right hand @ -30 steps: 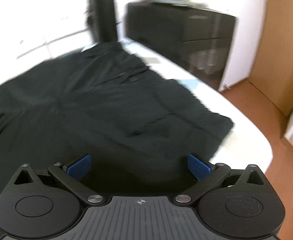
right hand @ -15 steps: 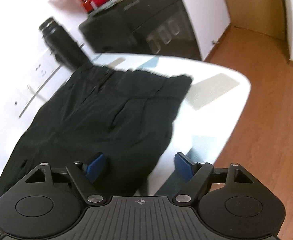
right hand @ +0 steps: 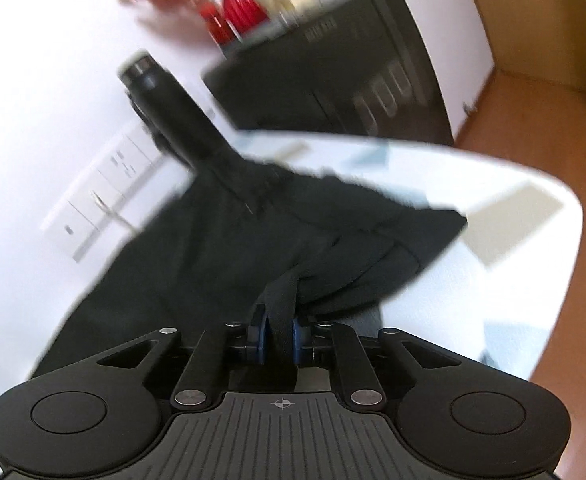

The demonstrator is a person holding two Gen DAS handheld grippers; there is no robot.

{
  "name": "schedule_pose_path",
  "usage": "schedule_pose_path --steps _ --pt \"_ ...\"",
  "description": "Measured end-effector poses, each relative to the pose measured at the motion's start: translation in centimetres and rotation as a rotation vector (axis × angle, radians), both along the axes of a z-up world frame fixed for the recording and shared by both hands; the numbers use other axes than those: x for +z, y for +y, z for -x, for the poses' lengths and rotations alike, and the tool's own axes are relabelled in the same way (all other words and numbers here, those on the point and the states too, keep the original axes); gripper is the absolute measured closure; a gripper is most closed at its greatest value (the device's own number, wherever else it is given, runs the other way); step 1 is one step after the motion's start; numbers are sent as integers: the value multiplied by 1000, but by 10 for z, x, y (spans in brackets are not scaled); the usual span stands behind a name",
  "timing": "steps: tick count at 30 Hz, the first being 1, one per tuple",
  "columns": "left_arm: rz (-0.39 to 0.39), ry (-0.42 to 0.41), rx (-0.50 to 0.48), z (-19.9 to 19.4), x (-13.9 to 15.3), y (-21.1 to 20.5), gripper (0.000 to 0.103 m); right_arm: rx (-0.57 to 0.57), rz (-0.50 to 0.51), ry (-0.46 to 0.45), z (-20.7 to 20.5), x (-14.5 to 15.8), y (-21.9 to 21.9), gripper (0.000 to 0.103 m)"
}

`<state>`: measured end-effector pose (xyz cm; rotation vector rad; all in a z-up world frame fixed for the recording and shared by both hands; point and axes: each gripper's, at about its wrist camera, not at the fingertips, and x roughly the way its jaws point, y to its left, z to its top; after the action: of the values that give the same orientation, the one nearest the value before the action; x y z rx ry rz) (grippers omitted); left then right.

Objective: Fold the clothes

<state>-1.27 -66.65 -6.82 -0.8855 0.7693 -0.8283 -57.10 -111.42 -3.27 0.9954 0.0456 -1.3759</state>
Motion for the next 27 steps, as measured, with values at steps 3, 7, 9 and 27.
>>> schedule_pose_path --steps 3,7,9,27 --pt "49 -42 -11 0 16 -6 98 -21 55 -28 7 22 9 94" --pt "129 -80 -45 2 30 -7 98 -63 117 -56 17 48 27 95" --pt "165 -97 -74 2 39 -4 98 -88 145 -68 24 61 35 95" --pt "203 -155 -143 -66 78 -68 98 -57 222 61 -3 130 -16 95"
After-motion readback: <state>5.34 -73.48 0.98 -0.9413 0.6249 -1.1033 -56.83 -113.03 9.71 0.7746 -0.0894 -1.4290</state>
